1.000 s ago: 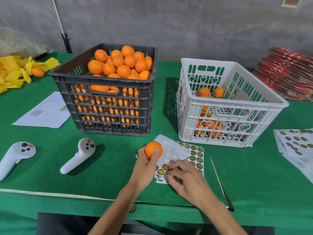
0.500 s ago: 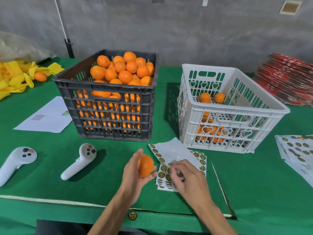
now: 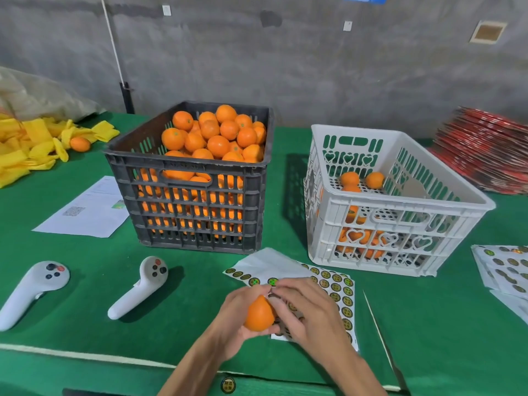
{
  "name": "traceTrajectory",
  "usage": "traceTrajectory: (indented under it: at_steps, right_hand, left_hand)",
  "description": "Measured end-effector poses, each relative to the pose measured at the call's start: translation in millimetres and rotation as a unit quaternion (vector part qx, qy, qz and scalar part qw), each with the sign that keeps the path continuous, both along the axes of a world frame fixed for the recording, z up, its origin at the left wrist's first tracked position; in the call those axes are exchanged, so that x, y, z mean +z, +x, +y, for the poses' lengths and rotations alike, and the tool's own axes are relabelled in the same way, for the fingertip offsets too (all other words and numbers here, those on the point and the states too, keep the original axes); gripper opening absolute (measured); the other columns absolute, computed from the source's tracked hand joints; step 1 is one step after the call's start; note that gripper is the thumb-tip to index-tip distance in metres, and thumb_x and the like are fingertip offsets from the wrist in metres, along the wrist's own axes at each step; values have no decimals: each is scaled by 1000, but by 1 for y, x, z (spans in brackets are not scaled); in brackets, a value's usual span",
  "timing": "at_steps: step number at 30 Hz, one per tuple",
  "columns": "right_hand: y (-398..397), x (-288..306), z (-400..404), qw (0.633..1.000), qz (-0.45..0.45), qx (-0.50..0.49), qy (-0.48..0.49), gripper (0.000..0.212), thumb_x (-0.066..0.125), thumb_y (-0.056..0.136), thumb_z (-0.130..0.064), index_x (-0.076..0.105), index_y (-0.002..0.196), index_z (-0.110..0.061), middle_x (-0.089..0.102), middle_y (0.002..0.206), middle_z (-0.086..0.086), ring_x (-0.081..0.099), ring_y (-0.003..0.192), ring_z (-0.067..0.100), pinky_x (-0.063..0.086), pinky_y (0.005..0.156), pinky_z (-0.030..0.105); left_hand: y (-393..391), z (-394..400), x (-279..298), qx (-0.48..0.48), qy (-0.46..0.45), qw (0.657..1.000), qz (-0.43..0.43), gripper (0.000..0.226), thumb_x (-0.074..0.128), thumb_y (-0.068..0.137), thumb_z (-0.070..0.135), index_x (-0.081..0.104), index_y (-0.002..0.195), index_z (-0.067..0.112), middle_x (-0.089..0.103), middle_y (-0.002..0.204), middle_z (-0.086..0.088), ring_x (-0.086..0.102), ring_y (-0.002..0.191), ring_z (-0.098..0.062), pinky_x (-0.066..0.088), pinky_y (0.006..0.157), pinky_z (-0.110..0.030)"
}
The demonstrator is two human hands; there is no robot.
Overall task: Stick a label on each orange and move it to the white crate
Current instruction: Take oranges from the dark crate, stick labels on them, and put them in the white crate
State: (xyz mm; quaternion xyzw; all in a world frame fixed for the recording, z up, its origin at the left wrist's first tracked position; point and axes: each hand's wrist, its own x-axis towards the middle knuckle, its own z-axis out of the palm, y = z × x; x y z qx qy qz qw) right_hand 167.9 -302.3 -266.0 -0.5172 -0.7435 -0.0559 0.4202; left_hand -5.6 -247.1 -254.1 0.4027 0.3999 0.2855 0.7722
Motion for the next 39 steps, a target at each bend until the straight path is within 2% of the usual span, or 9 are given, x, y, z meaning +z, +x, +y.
traceTrajectory:
  at_steps: [5, 8, 12, 16, 19, 23, 28, 33, 39]
  right_hand:
    - [0, 9, 5, 973, 154, 4, -172, 30, 61, 101, -43, 68, 127, -31, 60, 128, -25, 55, 126, 3, 43, 108, 24]
    - [0, 10, 6, 950, 214, 37, -226, 29, 60, 101, -42, 69, 128, -34, 63, 127, -23, 57, 125, 6, 44, 106, 22]
    - [-4, 10, 4, 923, 298, 50, -237, 24, 65, 100, -28, 73, 122, -34, 70, 119, -17, 63, 116, 8, 48, 98, 18]
    - [-1, 14, 2, 896, 362, 53, -250, 19, 75, 93, -26, 79, 109, -33, 74, 108, -6, 66, 92, 13, 56, 90, 34]
    - [4, 19, 2, 881, 387, 64, -263, 13, 78, 89, -27, 82, 101, -29, 76, 103, -1, 67, 93, 25, 55, 91, 44]
    - [8, 21, 0, 881, 395, 59, -254, 9, 77, 90, -23, 83, 95, -28, 76, 98, 2, 67, 91, 30, 55, 88, 48]
    - [12, 20, -4, 918, 328, 46, -217, 14, 75, 93, -18, 83, 96, -29, 76, 98, -8, 70, 91, 18, 54, 82, 22]
    - [15, 17, -6, 947, 253, 17, -199, 11, 73, 92, -16, 81, 91, -24, 74, 94, -14, 68, 87, 16, 54, 80, 23]
    - [12, 17, -3, 916, 312, -23, -252, 22, 70, 92, -20, 72, 74, -32, 68, 75, -9, 56, 69, 8, 50, 69, 24]
  left_hand:
    - [0, 0, -3, 29, 19, 999, 6, 81, 92, 75, 44, 59, 133, 0, 50, 141, -26, 69, 111, -39, 62, 83, -50]
    - [1, 2, -8, 38, 55, 998, -15, 67, 90, 75, 48, 70, 115, -1, 58, 129, -31, 69, 95, -33, 62, 79, -47]
    - [5, -1, -10, 72, 62, 995, -1, 56, 87, 70, 61, 76, 110, 24, 68, 119, -7, 76, 89, -35, 63, 76, -51]
    - [3, -2, -10, 55, 133, 989, 36, 43, 75, 78, 65, 78, 99, 27, 71, 101, 3, 76, 81, -27, 65, 70, -50]
    - [0, -2, -7, 18, 179, 983, 43, 63, 73, 84, 64, 70, 94, 2, 56, 88, -15, 65, 74, -34, 62, 65, -44]
    - [3, 1, -6, -13, 203, 978, 45, 76, 72, 87, 61, 52, 89, -12, 47, 84, -15, 52, 78, -33, 54, 71, -52]
    - [6, -2, 1, -9, 199, 978, 61, 78, 74, 80, 66, 45, 80, -7, 38, 83, -6, 45, 78, -26, 49, 77, -48]
    - [9, -4, 3, -24, 213, 973, 86, 77, 68, 81, 66, 39, 77, -5, 34, 79, -12, 36, 75, -24, 36, 78, -42]
    - [8, 1, -2, -42, 164, 983, 73, 66, 74, 87, 52, 49, 87, -9, 44, 83, -20, 60, 75, -37, 59, 64, -49]
